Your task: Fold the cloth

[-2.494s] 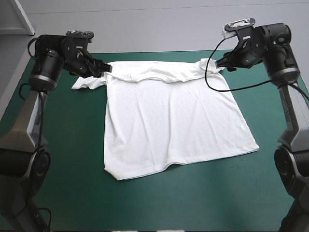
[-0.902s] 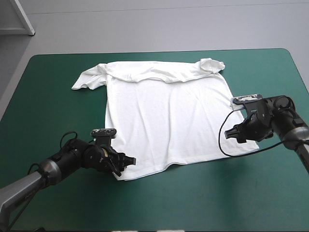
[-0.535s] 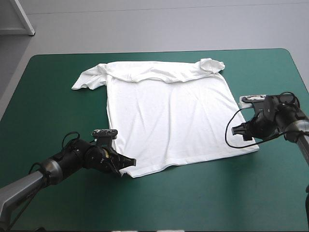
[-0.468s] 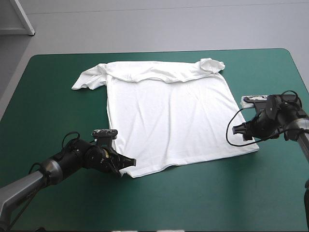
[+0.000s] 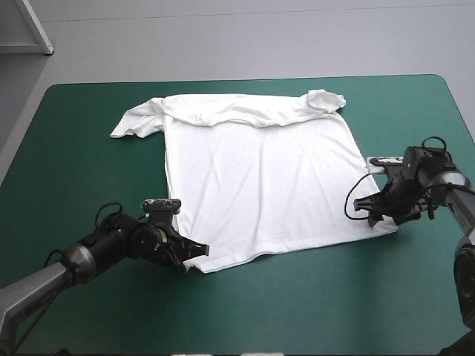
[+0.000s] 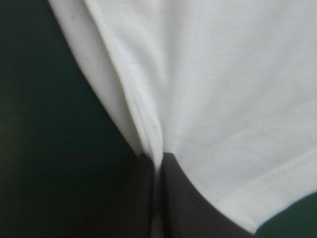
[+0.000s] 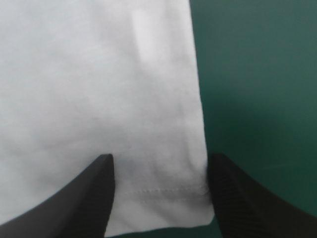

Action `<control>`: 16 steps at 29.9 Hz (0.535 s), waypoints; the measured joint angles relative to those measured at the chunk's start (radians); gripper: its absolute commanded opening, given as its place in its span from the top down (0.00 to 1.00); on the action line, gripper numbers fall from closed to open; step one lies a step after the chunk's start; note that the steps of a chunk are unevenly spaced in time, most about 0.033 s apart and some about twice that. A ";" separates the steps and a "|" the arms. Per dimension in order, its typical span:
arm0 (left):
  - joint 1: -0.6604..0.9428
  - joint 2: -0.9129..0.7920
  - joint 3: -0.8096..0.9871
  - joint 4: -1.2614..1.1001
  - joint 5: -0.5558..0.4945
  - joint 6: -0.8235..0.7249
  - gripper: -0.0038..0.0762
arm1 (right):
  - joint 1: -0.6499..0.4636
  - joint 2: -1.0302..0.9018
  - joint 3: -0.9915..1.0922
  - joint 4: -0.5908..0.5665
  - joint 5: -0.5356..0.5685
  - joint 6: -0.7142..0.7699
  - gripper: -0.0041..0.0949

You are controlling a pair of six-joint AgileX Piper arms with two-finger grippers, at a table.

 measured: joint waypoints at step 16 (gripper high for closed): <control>0.000 -0.039 -0.207 0.261 0.272 -0.037 0.96 | -0.007 -0.095 0.065 0.155 -0.068 -0.107 0.98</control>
